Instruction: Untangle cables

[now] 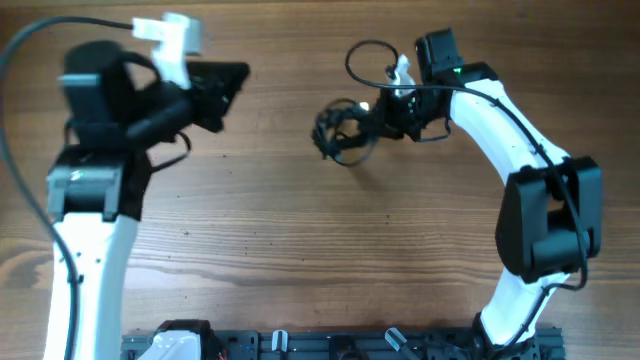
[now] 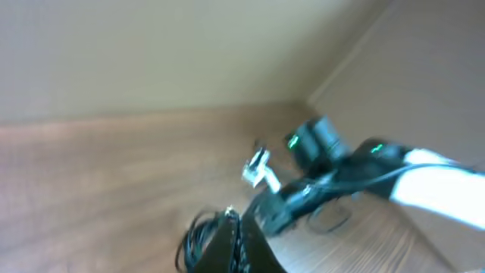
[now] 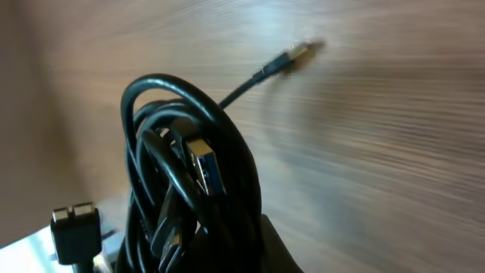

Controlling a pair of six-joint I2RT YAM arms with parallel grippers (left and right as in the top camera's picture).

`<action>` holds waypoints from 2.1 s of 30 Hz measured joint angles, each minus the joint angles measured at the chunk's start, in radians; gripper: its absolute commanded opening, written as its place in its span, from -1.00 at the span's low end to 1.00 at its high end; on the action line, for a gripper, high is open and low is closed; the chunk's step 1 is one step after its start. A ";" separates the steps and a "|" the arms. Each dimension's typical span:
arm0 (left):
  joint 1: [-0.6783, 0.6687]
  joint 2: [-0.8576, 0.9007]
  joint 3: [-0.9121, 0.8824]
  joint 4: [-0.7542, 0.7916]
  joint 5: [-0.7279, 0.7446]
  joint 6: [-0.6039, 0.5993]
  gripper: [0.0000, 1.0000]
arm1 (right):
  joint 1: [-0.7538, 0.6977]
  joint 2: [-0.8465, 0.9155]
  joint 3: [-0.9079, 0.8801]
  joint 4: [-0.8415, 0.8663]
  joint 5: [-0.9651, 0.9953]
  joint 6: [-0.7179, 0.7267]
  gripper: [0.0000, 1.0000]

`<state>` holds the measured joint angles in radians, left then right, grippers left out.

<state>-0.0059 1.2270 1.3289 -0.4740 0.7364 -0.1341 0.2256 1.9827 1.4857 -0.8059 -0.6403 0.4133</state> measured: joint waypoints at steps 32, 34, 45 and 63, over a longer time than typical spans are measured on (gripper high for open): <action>-0.429 0.505 0.009 -0.295 -0.318 0.042 -0.30 | 0.024 0.000 0.000 -0.002 0.073 -0.027 -0.79; -0.436 0.541 0.008 -0.262 -0.348 0.031 -0.31 | 0.024 0.000 0.000 -0.002 0.073 -0.026 -0.80; -0.441 0.589 0.009 -0.223 -0.358 0.017 -0.92 | 0.024 0.000 0.000 0.001 0.073 -0.026 -0.79; -0.336 0.472 0.008 -0.296 -0.423 -0.212 -0.92 | 0.075 -0.002 0.023 -0.029 0.079 0.102 -0.91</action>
<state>-0.3420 1.6993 1.3365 -0.7696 0.3130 -0.3462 0.3008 1.9812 1.5082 -0.8349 -0.5610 0.5152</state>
